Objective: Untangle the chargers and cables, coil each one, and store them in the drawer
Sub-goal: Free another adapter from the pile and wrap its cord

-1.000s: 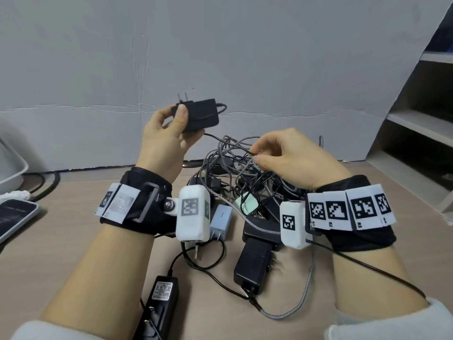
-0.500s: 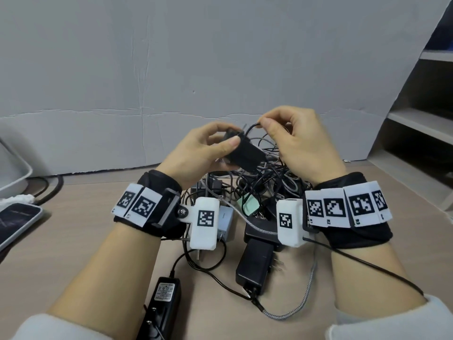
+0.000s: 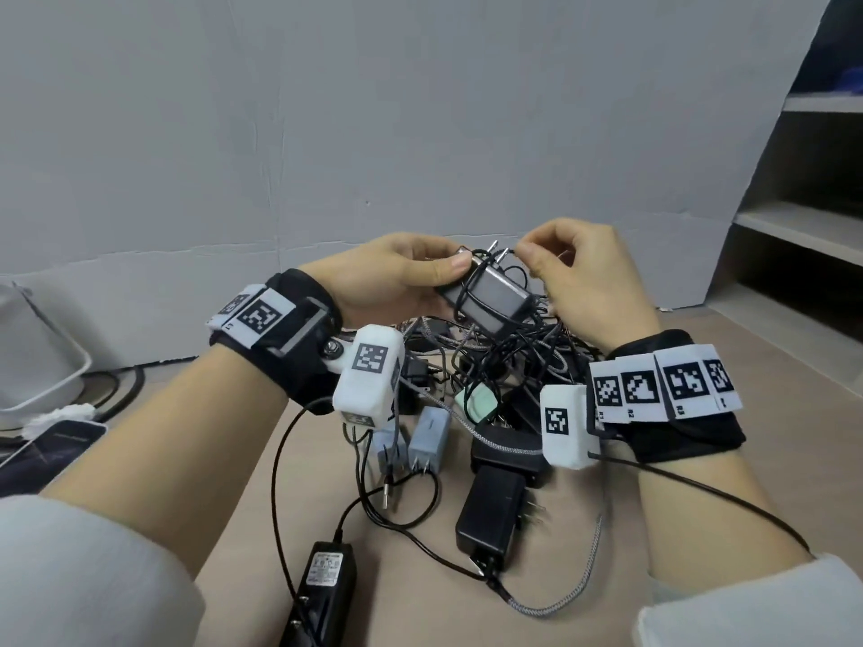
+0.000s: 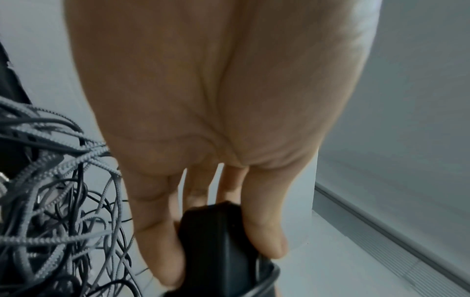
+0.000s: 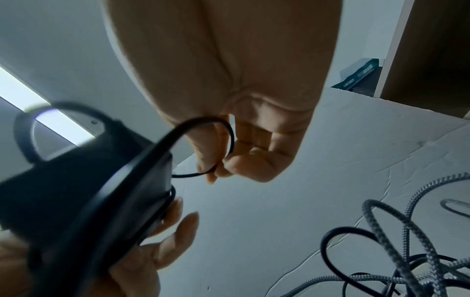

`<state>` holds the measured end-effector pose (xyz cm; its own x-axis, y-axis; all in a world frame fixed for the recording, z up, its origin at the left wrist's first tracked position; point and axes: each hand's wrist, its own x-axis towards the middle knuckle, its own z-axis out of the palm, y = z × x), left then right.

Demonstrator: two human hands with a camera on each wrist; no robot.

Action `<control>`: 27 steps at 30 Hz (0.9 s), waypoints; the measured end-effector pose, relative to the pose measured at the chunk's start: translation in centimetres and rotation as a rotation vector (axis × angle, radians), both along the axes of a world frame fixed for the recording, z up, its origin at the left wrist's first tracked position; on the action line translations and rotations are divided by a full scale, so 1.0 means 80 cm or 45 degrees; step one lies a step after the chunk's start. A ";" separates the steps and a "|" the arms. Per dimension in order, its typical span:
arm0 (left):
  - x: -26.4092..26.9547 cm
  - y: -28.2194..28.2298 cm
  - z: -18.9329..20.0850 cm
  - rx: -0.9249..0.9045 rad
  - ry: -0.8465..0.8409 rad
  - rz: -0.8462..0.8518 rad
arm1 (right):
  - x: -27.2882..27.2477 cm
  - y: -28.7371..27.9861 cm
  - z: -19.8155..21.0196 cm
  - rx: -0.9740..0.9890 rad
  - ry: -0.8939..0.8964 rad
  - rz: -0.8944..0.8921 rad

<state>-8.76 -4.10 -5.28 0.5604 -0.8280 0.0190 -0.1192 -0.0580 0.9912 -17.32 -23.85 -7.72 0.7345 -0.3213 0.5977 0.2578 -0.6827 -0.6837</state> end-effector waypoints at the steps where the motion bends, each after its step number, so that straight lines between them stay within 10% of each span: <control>1: -0.001 -0.001 0.002 -0.013 0.015 -0.009 | -0.001 0.000 0.000 -0.003 0.010 0.009; 13: -0.004 -0.051 0.016 -0.637 0.533 0.317 | 0.002 0.019 -0.004 -0.079 0.426 0.102; 19: -0.005 -0.067 0.014 -0.317 0.316 0.558 | -0.009 0.033 -0.006 -0.260 0.710 0.184; 27: 0.012 -0.061 0.018 -0.537 0.168 0.733 | -0.015 0.031 -0.001 -0.272 0.720 0.202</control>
<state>-7.84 -9.01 -3.81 0.9251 -0.3378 0.1736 -0.0628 0.3148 0.9471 -18.55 -21.39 -7.80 0.9850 -0.0987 0.1419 0.0054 -0.8027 -0.5964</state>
